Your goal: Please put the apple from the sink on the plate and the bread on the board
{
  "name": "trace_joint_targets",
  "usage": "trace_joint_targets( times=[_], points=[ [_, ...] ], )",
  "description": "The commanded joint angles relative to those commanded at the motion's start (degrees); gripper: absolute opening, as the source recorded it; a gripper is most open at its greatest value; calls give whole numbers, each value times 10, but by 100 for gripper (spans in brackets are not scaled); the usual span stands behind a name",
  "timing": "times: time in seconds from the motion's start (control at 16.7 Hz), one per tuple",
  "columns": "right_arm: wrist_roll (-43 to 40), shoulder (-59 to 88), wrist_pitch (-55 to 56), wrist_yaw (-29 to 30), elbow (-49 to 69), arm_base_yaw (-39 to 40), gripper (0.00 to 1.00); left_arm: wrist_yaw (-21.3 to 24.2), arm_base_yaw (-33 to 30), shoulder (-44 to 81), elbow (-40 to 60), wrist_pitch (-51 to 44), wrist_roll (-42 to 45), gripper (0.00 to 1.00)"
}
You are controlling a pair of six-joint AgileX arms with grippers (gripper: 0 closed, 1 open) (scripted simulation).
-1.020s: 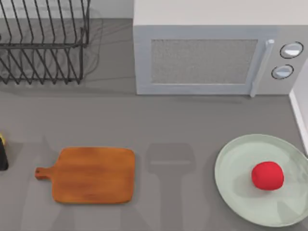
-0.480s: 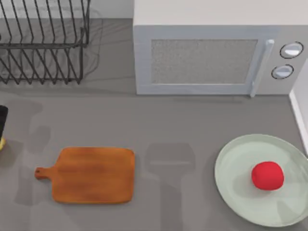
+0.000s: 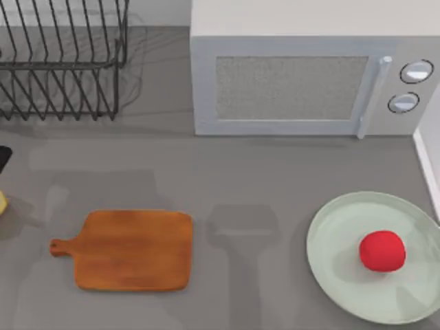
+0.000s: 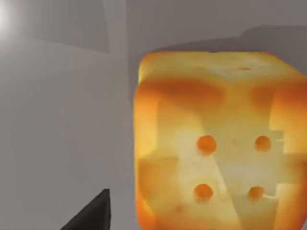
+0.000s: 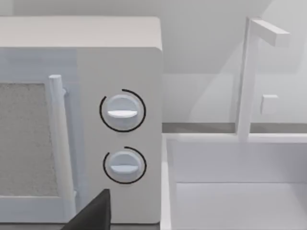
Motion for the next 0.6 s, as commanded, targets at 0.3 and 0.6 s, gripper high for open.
trace_joint_targets(
  times=[0.3,0.6],
  points=[
    [0,0,0,0,0,0,100,0,3,23,27,-15,8,100],
    [0,0,0,0,0,0,100,0,2,33,8,10,6,100]
  ],
)
